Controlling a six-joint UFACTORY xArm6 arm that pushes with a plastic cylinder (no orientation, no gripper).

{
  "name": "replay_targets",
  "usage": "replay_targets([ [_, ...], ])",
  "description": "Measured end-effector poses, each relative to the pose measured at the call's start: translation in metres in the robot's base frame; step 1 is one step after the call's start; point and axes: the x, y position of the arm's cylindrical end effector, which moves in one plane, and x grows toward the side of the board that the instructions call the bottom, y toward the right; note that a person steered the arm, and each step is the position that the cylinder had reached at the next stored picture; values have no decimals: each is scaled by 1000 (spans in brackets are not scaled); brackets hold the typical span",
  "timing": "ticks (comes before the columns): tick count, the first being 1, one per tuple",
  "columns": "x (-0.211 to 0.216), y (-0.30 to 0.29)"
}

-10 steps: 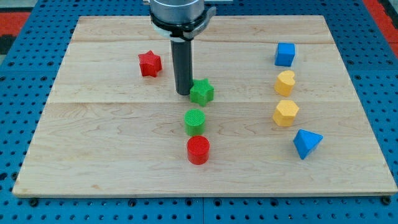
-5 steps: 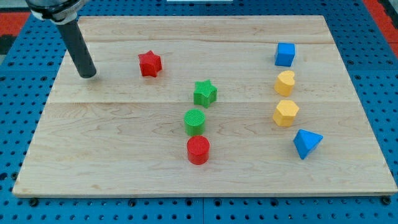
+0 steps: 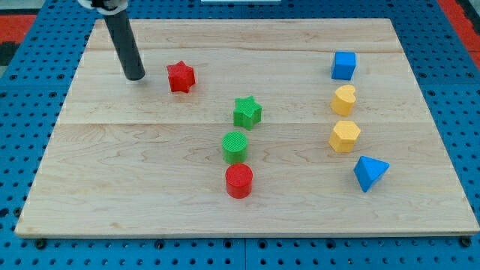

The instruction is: Move the red star to the top of the green star

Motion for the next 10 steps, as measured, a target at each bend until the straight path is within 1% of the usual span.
replay_targets([
  [1,-3,49],
  [2,0,79],
  [3,23,42],
  [4,29,78],
  [5,21,123],
  [6,20,143],
  [9,20,146],
  [10,20,98],
])
